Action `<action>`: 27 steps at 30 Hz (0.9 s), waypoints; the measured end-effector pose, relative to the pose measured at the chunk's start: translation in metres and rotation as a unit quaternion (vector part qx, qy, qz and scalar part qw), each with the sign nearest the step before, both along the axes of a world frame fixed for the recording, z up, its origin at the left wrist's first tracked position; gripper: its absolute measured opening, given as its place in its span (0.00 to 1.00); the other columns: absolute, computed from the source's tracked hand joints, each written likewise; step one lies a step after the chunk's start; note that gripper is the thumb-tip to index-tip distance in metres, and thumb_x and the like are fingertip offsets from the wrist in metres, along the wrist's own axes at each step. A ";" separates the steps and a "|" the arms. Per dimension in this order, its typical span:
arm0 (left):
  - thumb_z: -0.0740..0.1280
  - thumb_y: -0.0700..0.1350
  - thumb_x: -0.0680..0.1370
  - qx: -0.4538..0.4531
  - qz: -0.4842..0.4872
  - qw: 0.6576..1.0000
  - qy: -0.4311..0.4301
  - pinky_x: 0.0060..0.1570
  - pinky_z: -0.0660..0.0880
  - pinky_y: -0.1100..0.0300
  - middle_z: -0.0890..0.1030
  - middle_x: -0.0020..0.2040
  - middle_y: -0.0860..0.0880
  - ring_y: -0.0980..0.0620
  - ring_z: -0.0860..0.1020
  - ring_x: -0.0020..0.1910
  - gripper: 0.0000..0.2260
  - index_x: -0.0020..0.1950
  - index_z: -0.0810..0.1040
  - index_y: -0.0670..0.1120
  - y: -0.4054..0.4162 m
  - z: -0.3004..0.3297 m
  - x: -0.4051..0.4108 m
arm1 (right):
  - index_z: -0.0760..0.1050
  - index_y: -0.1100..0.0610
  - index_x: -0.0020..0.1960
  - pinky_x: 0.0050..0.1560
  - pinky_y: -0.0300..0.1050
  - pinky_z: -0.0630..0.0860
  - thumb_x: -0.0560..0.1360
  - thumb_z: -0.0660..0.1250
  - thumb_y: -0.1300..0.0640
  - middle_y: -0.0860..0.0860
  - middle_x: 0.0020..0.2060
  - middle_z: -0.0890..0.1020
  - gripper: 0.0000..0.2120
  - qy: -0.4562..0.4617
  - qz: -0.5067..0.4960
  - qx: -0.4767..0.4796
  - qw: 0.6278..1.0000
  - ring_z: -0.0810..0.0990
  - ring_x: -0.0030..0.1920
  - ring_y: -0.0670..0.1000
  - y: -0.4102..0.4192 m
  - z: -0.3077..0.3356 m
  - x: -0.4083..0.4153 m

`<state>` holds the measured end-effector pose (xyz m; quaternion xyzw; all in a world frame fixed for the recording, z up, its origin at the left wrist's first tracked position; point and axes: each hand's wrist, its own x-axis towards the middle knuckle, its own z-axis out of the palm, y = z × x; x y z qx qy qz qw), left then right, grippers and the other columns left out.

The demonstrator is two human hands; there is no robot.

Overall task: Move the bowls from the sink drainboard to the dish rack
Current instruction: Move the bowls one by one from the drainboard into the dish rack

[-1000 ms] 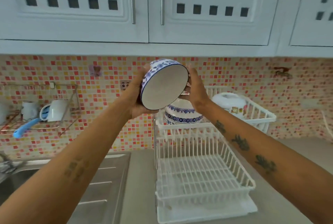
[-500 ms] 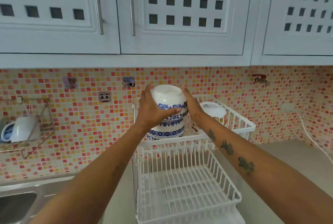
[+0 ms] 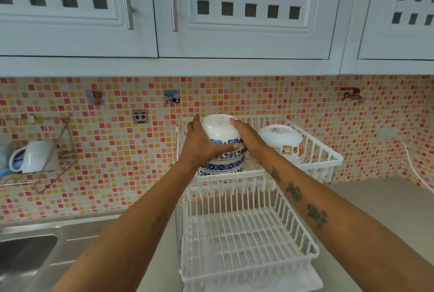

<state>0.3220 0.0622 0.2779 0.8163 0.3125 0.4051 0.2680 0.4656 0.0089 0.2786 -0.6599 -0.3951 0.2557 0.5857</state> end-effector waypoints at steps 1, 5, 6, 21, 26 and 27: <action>0.81 0.59 0.59 -0.005 -0.001 1.000 0.010 0.69 0.66 0.54 0.57 0.77 0.45 0.46 0.62 0.75 0.60 0.79 0.48 0.43 0.001 -0.001 0.000 | 0.69 0.48 0.69 0.62 0.57 0.76 0.61 0.62 0.26 0.51 0.61 0.80 0.42 -0.007 0.001 -0.010 1.000 0.81 0.57 0.54 0.000 -0.001 -0.001; 0.81 0.59 0.59 -0.012 0.001 0.999 0.046 0.68 0.67 0.53 0.58 0.75 0.43 0.44 0.63 0.74 0.60 0.79 0.48 0.41 0.002 -0.004 -0.001 | 0.67 0.49 0.70 0.60 0.56 0.78 0.62 0.61 0.26 0.51 0.61 0.80 0.43 -0.029 0.010 -0.044 0.999 0.81 0.57 0.54 0.009 -0.010 0.007; 0.81 0.59 0.59 -0.014 0.001 0.999 0.051 0.69 0.66 0.53 0.58 0.75 0.43 0.44 0.63 0.74 0.60 0.79 0.48 0.41 0.002 -0.004 -0.001 | 0.67 0.48 0.70 0.58 0.55 0.79 0.63 0.61 0.26 0.52 0.61 0.80 0.42 -0.028 0.012 -0.050 0.998 0.82 0.56 0.54 0.010 -0.011 0.008; 0.79 0.61 0.60 -0.055 -0.005 0.996 0.068 0.72 0.64 0.45 0.56 0.75 0.43 0.42 0.60 0.75 0.59 0.79 0.47 0.44 0.001 -0.006 -0.006 | 0.63 0.47 0.73 0.61 0.56 0.77 0.55 0.52 0.15 0.52 0.63 0.78 0.56 -0.050 0.007 -0.075 0.996 0.80 0.58 0.55 0.021 -0.030 0.031; 0.77 0.58 0.66 -0.044 -0.015 0.995 0.090 0.73 0.60 0.49 0.53 0.77 0.41 0.42 0.56 0.77 0.55 0.79 0.45 0.41 -0.004 -0.002 -0.020 | 0.55 0.51 0.77 0.71 0.57 0.66 0.76 0.49 0.31 0.56 0.75 0.63 0.37 -0.173 -0.078 -0.037 0.981 0.67 0.72 0.59 -0.013 -0.006 -0.009; 0.76 0.59 0.67 -0.027 -0.015 0.994 0.100 0.73 0.60 0.49 0.53 0.77 0.41 0.42 0.56 0.77 0.54 0.79 0.46 0.40 -0.007 0.000 -0.025 | 0.54 0.53 0.77 0.71 0.56 0.64 0.78 0.50 0.36 0.56 0.76 0.60 0.33 -0.220 -0.105 -0.019 0.970 0.65 0.73 0.58 -0.019 -0.003 -0.015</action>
